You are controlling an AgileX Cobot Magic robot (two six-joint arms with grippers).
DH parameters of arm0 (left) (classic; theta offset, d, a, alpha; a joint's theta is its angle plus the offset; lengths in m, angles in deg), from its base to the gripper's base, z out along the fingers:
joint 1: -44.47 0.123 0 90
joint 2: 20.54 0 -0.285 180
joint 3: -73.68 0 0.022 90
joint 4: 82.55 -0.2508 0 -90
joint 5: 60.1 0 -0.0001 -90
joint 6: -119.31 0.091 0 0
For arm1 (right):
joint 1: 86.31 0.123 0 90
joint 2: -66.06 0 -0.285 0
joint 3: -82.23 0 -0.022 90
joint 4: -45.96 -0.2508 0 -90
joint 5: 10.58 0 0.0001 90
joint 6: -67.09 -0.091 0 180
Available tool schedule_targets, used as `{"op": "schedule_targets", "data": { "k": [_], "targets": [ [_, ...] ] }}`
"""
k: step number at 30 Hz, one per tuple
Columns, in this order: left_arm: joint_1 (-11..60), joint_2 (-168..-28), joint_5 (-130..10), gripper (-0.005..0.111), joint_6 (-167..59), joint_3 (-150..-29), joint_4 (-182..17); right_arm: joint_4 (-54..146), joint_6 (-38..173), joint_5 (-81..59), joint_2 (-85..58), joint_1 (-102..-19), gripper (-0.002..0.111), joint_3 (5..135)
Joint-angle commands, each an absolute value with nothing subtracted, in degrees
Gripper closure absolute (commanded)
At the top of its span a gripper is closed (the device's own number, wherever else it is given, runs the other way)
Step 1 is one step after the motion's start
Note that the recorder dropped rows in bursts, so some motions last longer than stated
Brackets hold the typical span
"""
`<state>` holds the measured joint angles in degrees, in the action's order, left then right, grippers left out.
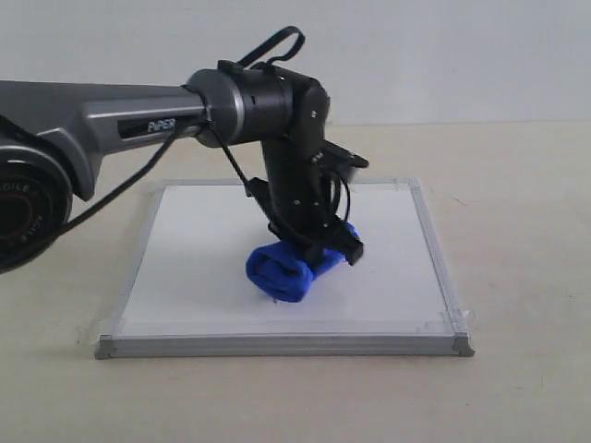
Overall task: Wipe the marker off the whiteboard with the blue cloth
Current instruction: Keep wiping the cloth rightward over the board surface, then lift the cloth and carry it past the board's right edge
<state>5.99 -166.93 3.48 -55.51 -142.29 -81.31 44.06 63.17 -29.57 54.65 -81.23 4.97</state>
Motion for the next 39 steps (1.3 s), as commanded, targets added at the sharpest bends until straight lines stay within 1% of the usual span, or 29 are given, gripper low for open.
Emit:
{"op": "schedule_targets", "data": {
  "k": [1, 4, 8, 11, 16, 17, 19, 21, 22, 24, 26, 29, 34, 39],
  "targets": [
    [-0.7, -167.8, 2.0, 0.102, -51.7, -142.7, -78.5, 44.3, 63.1, -29.0, 54.7, -81.1, 0.107, 5.0],
    [-1.4, -168.5, -0.2, 0.102, -51.7, -144.9, -78.6, 44.3, 63.1, -29.0, 54.7, -81.1, 0.107, 5.0],
    [-0.4, -171.4, 2.0, 0.102, -53.0, -149.9, -80.4, 44.3, 63.1, -29.0, 54.7, -81.1, 0.107, 5.0],
    [3.6, -175.8, 6.1, 0.102, -55.0, -155.2, -81.8, 44.3, 63.1, -29.0, 54.7, -81.1, 0.107, 5.0],
    [10.2, -176.6, 9.9, 0.102, -58.7, -155.8, -82.6, 44.3, 63.1, -29.0, 54.7, -81.1, 0.107, 5.0],
    [10.2, -176.6, 9.9, 0.102, -58.3, -155.8, -81.5, 44.3, 63.1, -29.0, 54.7, -81.1, 0.107, 5.0],
    [7.8, -176.6, 9.9, 0.102, -55.0, -155.8, -77.6, 44.3, 63.1, -29.0, 54.7, -81.1, 0.107, 5.0],
    [3.3, -176.6, 9.9, 0.102, -51.1, -155.8, -76.0, 44.3, 63.1, -29.0, 54.7, -81.1, 0.107, 5.0],
    [-0.4, -176.6, 9.9, 0.102, -48.7, -155.8, -76.0, 44.3, 63.1, -29.0, 54.7, -81.1, 0.107, 5.0],
    [-4.4, -176.6, 9.9, 0.102, -47.8, -155.9, -76.0, 44.3, 63.1, -29.0, 54.7, -81.1, 0.107, 5.0],
    [-5.5, -176.6, 9.2, 0.102, -49.3, -156.5, -76.0, 44.3, 63.1, -29.0, 54.7, -81.1, 0.107, 5.0],
    [-5.8, -176.6, 8.6, 0.102, -52.4, -158.4, -76.0, 44.3, 63.1, -29.0, 54.7, -81.1, 0.107, 5.0],
    [-3.2, -176.6, 8.8, 0.102, -60.4, -163.3, -77.7, 44.3, 63.1, -29.0, 54.7, -81.1, 0.107, 5.0],
    [-0.6, -176.6, 6.9, 0.102, -73.2, -167.2, -73.6, 44.3, 63.1, -28.9, 54.7, -81.1, 0.107, 5.0]
  ]
}}
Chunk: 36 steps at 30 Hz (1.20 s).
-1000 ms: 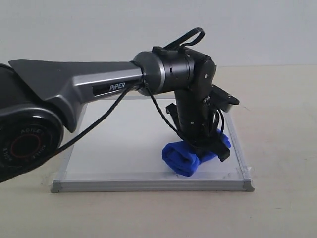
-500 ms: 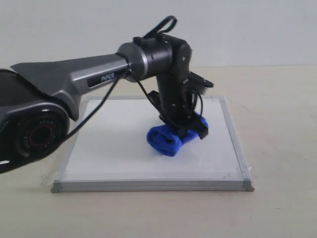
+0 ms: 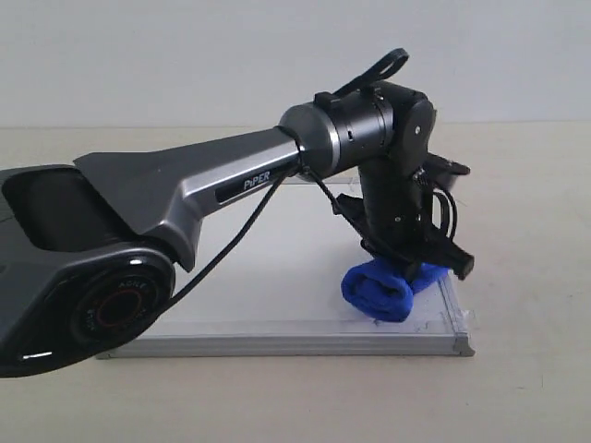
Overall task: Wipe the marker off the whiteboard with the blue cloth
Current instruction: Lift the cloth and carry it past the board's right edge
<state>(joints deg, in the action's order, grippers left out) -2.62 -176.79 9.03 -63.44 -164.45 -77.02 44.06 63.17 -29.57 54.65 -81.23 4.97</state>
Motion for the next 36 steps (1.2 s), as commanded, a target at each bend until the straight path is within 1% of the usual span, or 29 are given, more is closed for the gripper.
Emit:
{"op": "schedule_targets", "data": {
  "k": [1, 7, 16, 24, 32, 36],
  "targets": [
    [-0.4, -176.6, 6.5, 0.102, -74.4, -167.9, -72.5, 44.3, 63.1, -28.9, 54.7, -81.1, 0.107, 5.0],
    [-0.1, -176.6, 1.2, 0.102, -80.1, -171.2, -69.6, 44.3, 63.1, -29.0, 54.7, -81.1, 0.107, 5.0],
    [-0.1, -176.6, -9.1, 0.102, -93.4, -171.4, -66.5, 44.3, 63.1, -29.0, 54.7, -81.1, 0.107, 5.0],
    [-0.1, -178.5, -15.4, 0.102, -94.6, -171.4, -66.4, 44.3, 63.1, -29.0, 54.7, -81.1, 0.107, 5.0],
    [-0.9, -182.7, -23.6, 0.102, -95.8, -171.4, -62.0, 44.3, 63.1, -29.0, 54.7, -81.1, 0.107, 5.0],
    [-1.3, -182.8, -24.6, 0.102, -95.8, -171.4, -63.4, 44.3, 63.1, -29.0, 54.7, -81.1, 0.107, 5.0]
  ]
}}
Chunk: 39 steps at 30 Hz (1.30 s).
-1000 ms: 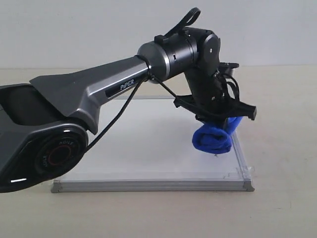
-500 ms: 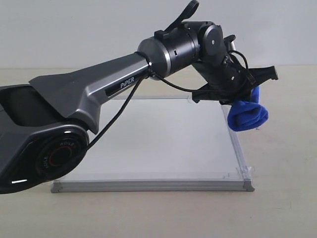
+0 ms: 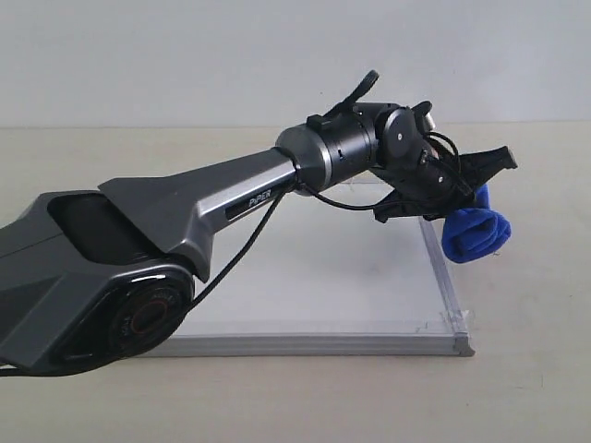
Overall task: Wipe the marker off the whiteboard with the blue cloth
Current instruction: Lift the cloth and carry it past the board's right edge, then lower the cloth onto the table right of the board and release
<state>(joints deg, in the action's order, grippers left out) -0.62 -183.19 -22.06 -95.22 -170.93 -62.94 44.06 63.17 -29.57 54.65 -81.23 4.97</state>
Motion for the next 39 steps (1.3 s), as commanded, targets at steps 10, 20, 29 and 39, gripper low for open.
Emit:
{"op": "schedule_targets", "data": {
  "k": [10, 20, 29, 39],
  "targets": [
    [-1.6, -184.5, -23.9, 0.102, -95.9, -171.4, -65.2, 44.3, 63.1, -29.0, 54.7, -81.1, 0.107, 5.0],
    [-3.1, -185.0, -27.3, 0.102, -101.9, -171.4, -68.5, 44.3, 63.1, -29.0, 54.7, -81.1, 0.107, 5.0],
    [-3.4, -185.0, -23.0, 0.102, -104.8, -171.4, -75.4, 44.3, 63.1, -29.0, 54.7, -81.1, 0.107, 5.0],
    [-3.5, -185.0, -22.8, 0.102, -106.3, -171.4, -75.9, 44.3, 63.1, -29.0, 54.7, -81.1, 0.107, 5.0]
  ]
}}
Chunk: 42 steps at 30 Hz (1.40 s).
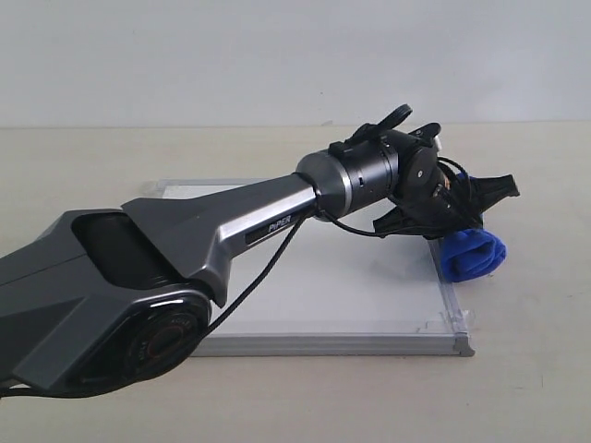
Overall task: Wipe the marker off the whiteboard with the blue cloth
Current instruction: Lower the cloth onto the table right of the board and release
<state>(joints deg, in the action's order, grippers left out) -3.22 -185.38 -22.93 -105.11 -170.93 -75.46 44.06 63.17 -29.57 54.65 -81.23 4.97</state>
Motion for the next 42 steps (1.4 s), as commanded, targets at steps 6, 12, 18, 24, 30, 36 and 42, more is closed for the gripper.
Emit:
{"op": "schedule_targets", "data": {
  "k": [6, 12, 18, 24, 30, 36, 42],
  "targets": [
    [-3.5, -185.7, -22.7, 0.102, -107.4, -171.4, -75.9, 44.3, 63.1, -29.0, 54.7, -81.1, 0.107, 5.0],
    [-3.5, -185.7, -21.4, 0.097, -107.4, -171.4, -75.9, 44.3, 63.1, -29.0, 54.7, -81.1, 0.107, 5.0],
    [-3.5, -185.7, -19.7, 0.051, -105.6, -171.4, -75.9, 44.3, 63.1, -29.0, 54.7, -81.1, 0.107, 5.0],
    [-3.5, -185.4, -17.8, 0.020, -103.9, -171.4, -75.9, 44.3, 63.1, -29.0, 54.7, -81.1, 0.107, 5.0],
    [-3.5, -184.0, -17.1, 0.019, -102.6, -171.4, -76.0, 44.3, 63.1, -29.0, 54.7, -81.1, 0.107, 5.0],
    [-3.3, -181.2, -12.8, 0.019, -100.1, -171.4, -78.7, 44.3, 63.1, -29.0, 54.7, -81.1, 0.107, 5.0],
    [-3.3, -178.6, -5.7, 0.019, -100.3, -171.4, -87.0, 44.3, 63.1, -29.0, 54.7, -81.1, 0.107, 5.0]
  ]
}}
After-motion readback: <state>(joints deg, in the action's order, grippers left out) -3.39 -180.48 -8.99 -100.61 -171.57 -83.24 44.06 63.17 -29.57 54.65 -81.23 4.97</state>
